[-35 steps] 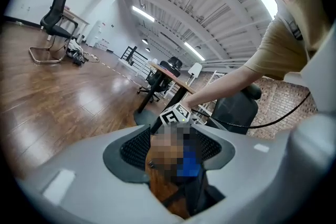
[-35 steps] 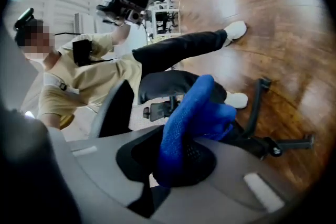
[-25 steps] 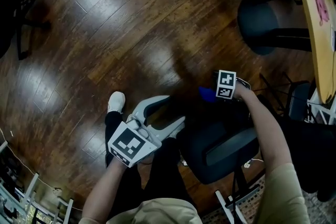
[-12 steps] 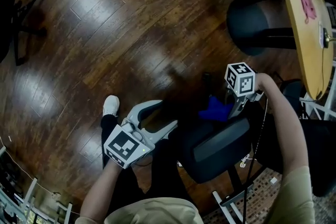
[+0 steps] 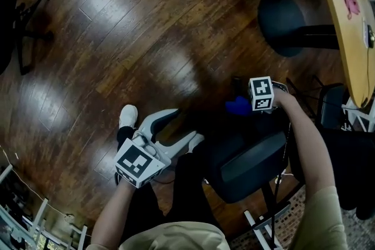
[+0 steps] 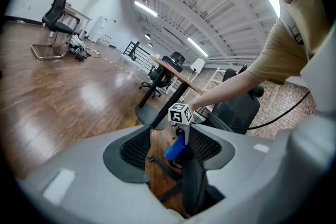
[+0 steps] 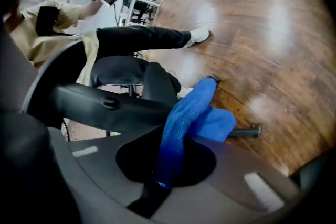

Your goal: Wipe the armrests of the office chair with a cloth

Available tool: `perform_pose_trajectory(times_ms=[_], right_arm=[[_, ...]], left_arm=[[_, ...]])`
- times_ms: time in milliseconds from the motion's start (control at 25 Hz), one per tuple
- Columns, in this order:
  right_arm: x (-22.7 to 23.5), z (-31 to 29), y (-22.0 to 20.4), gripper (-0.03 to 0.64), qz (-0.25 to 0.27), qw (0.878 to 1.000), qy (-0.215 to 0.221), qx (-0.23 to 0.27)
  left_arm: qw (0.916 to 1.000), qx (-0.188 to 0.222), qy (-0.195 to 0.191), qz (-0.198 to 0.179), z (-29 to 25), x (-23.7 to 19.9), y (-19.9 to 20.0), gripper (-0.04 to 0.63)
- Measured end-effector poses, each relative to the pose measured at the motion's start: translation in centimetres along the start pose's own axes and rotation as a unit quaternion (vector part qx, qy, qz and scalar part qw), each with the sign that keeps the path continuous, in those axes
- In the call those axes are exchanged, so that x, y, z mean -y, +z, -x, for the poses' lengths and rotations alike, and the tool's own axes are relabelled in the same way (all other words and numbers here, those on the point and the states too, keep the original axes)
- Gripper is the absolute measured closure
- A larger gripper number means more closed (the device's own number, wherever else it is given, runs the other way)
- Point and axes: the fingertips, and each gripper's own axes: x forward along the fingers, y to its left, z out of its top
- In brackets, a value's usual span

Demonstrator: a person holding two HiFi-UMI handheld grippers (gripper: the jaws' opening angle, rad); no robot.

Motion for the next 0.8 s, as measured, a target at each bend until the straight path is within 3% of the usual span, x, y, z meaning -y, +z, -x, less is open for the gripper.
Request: perform_pose_trajectory(times_ms=[240,320,400,480,600,720,800], right_arm=[[4.5,-1.7,0.6,0.603,-0.045,0.994,-0.094,0.028],[4.7,-0.7,1.2,0.601,-0.048,0.99,-0.12,0.063],[4.6,2.0,2.1,0.6,-0.066,0.976,-0.159,0.132],[3.7,5.8,2.7,0.599,-0.102,0.951,-0.188,0.224],[2.3,10.6,1.0,0.598,-0.167,0.899,-0.2,0.352],[1.0,13.0,-2.5,0.598,-0.203,0.843,-0.218,0.448],[-0.4,14.4,-4.4,0.598,-0.214,0.797,-0.263,0.499]], left_arm=[[0.9998,-0.017,-0.013,-0.004,-0.3,0.7,-0.7,0.367],[0.9996,-0.02,-0.017,-0.006,-0.5,1.2,-0.8,0.366],[0.9995,-0.026,-0.02,0.0,-0.5,1.7,-0.6,0.367],[0.9991,-0.036,-0.023,0.006,-0.6,2.2,0.0,0.367],[0.9989,-0.033,-0.03,-0.01,-2.4,3.7,2.1,0.366],[0.9979,-0.031,-0.045,-0.034,-5.3,5.9,4.2,0.367],[0.9953,-0.04,-0.067,-0.057,-6.9,7.2,5.4,0.366]])
